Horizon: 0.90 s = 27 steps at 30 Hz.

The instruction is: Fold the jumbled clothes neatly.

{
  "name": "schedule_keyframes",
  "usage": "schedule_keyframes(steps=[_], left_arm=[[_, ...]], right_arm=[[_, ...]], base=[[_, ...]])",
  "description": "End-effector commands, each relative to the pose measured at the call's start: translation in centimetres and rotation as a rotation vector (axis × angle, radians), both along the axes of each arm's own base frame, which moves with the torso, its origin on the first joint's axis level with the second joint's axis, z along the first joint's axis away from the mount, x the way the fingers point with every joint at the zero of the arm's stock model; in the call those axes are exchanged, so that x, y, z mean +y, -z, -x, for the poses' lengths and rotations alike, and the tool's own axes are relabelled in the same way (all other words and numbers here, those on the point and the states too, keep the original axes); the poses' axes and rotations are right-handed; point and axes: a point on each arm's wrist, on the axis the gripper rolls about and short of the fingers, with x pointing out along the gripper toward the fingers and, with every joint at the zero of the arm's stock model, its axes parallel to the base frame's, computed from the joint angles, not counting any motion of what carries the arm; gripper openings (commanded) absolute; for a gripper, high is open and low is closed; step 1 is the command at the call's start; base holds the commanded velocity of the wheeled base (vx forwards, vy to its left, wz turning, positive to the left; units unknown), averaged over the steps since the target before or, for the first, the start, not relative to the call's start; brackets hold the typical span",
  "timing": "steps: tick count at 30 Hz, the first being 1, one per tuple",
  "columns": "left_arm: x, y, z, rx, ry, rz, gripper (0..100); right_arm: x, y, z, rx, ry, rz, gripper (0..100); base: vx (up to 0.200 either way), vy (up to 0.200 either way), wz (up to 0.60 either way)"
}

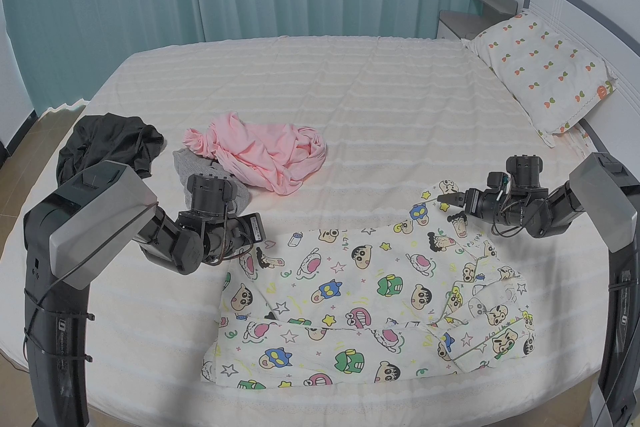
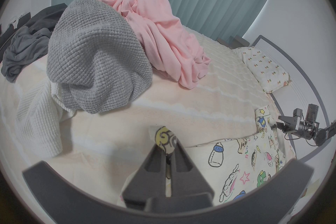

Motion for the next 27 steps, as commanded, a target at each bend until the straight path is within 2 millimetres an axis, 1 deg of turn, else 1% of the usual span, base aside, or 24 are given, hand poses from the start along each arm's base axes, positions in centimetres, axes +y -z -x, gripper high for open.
schedule_keyframes(steps=[1, 4, 6, 9, 12, 13, 18, 22, 27], left_arm=[[0.0, -0.1, 0.1, -0.001, -0.003, -0.001, 0], [0.1, -0.1, 0.1, -0.003, -0.016, -0.008, 0], [0.1, -0.2, 0.1, -0.005, -0.016, -0.008, 0], [0.1, -0.1, 0.0, -0.005, -0.016, -0.008, 0], [0.0, -0.2, 0.0, -0.006, -0.014, -0.007, 0], [0.0, -0.2, 0.0, -0.006, -0.014, -0.007, 0], [0.0, -0.4, 0.1, -0.008, -0.011, -0.009, 0], [0.0, -0.3, 0.1, -0.005, -0.011, -0.01, 0], [0.1, -0.3, 0.2, -0.002, -0.012, -0.015, 0]], right_arm=[[0.2, 0.5, -0.4, 0.001, 0.02, 0.016, 100], [-0.4, 0.2, -0.4, -0.004, 0.047, 0.027, 100], [-0.4, 0.3, -0.4, -0.003, 0.047, 0.028, 100], [-0.2, 0.6, -0.5, 0.001, 0.041, 0.027, 100], [0.6, 1.2, -0.8, 0.011, 0.014, 0.023, 100], [1.0, 1.3, -0.7, 0.019, 0.003, 0.023, 0], [1.7, 1.2, -0.7, 0.047, -0.021, 0.024, 0], [1.4, 0.9, -1.1, 0.029, -0.018, 0.022, 0], [0.5, 0.5, -1.2, -0.008, -0.02, -0.004, 0]], base=[[0.0, 0.0, 0.0], [0.0, 0.0, 0.0], [0.0, 0.0, 0.0], [0.0, 0.0, 0.0], [0.0, 0.0, 0.0], [0.0, 0.0, 0.0], [0.0, 0.0, 0.0], [0.0, 0.0, 0.0], [0.0, 0.0, 0.0]])
